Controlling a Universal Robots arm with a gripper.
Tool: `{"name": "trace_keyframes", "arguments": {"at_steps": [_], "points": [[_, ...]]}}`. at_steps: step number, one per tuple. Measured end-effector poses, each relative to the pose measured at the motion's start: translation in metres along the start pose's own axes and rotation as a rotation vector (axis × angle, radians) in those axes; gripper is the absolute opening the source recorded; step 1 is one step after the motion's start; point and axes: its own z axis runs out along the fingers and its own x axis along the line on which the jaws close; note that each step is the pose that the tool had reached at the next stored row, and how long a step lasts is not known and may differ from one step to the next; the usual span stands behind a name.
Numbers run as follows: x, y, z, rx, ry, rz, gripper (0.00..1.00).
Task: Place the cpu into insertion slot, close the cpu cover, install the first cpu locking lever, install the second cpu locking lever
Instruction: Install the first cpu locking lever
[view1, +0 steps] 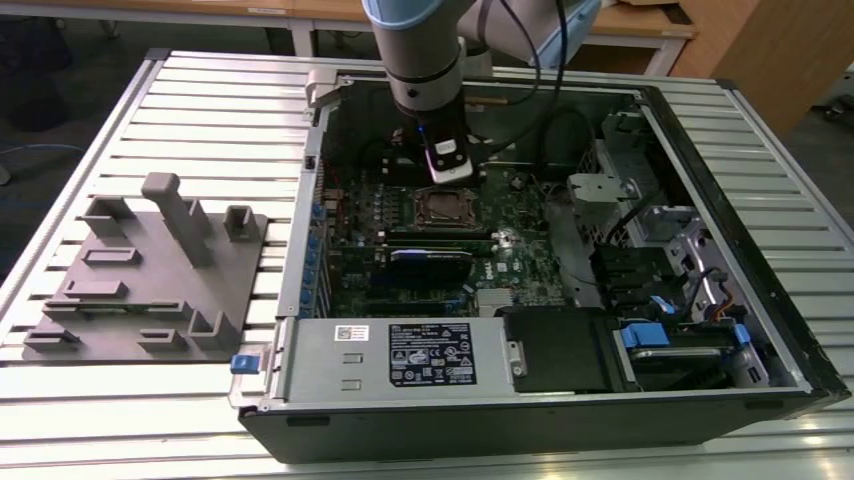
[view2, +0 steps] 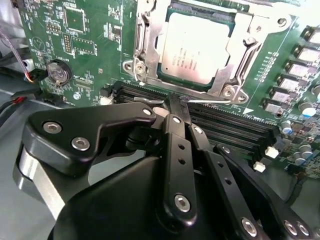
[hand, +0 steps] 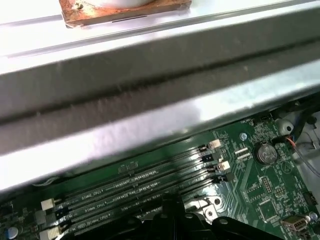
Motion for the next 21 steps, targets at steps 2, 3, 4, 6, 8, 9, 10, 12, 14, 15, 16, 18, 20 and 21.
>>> {"name": "trace_keyframes", "arguments": {"at_steps": [2, 3, 4, 6, 8, 9, 10, 12, 14, 15, 16, 18, 20, 21], "points": [[0.0007, 0.0015, 0.0006, 0.0012, -0.0004, 0.000, 0.10], [0.0010, 0.0022, 0.0009, 0.0019, -0.0007, 0.000, 0.10], [0.0012, 0.0026, 0.0011, 0.0027, -0.0009, 0.000, 0.10], [0.0014, 0.0029, 0.0019, 0.0040, -0.0020, -0.001, 0.10], [0.0016, 0.0028, 0.0027, 0.0060, -0.0040, -0.002, 0.10], [0.0017, 0.0029, 0.0030, 0.0075, -0.0049, -0.002, 0.10], [0.0018, 0.0029, 0.0030, 0.0079, -0.0050, -0.002, 0.10], [0.0018, 0.0029, 0.0031, 0.0079, -0.0050, -0.003, 0.10], [0.0018, 0.0029, 0.0034, 0.0081, -0.0053, -0.003, 0.10], [0.0019, 0.0028, 0.0038, 0.0097, -0.0061, -0.003, 0.10], [0.0020, 0.0027, 0.0044, 0.0133, -0.0084, -0.004, 0.10], [0.0022, 0.0023, 0.0055, 0.0223, -0.0159, -0.005, 0.10], [0.0023, 0.0021, 0.0062, 0.0280, -0.0208, -0.003, 0.10], [0.0023, 0.0021, 0.0064, 0.0307, -0.0232, -0.001, 0.10]]}}
